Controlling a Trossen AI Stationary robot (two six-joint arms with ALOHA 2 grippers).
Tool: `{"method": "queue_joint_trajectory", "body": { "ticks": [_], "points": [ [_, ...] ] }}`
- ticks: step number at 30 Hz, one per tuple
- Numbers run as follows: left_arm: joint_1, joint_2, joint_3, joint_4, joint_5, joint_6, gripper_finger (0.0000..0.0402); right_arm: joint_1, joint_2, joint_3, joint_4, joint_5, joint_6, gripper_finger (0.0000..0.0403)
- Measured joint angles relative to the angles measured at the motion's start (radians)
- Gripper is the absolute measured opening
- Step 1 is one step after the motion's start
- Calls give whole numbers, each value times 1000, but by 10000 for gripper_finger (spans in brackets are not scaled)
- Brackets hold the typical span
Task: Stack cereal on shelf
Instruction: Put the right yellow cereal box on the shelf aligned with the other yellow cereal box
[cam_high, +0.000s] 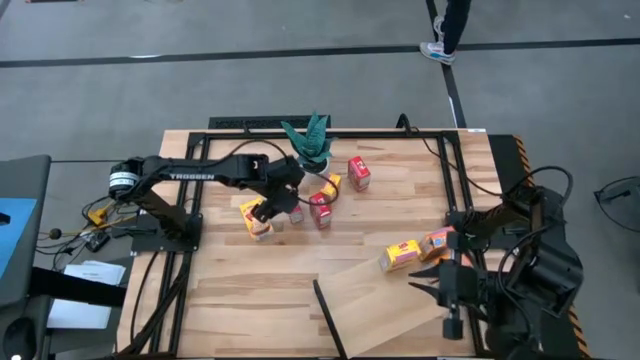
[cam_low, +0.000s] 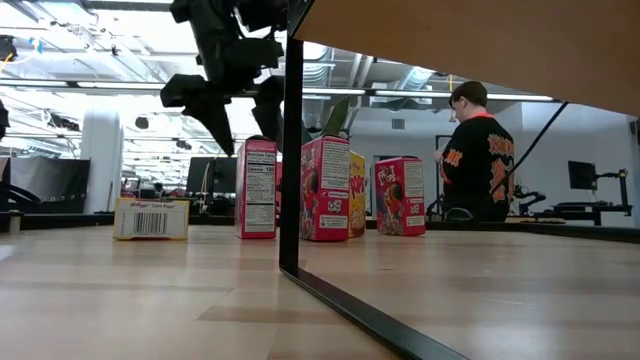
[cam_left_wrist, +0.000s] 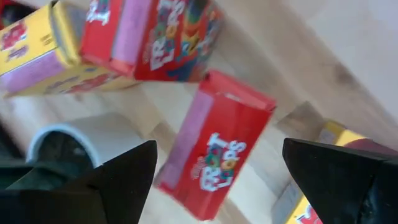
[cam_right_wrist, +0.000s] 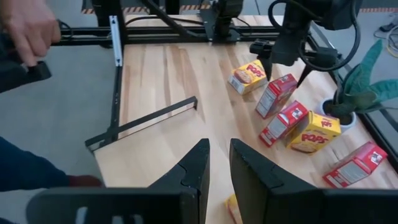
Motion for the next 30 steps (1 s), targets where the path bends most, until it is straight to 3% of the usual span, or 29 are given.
{"method": "queue_joint_trajectory", "body": {
  "ticks": [9, 19, 30],
  "points": [
    [20, 49, 0, 21, 69, 35, 312, -39, 0, 0, 0, 0, 1, 88],
    [20, 82, -1, 1, 43, 41, 261, -41, 0, 0, 0, -2, 0, 88],
    [9, 82, -1, 21, 4, -89, 209, -41, 0, 0, 0, -2, -7, 88]
  ]
}}
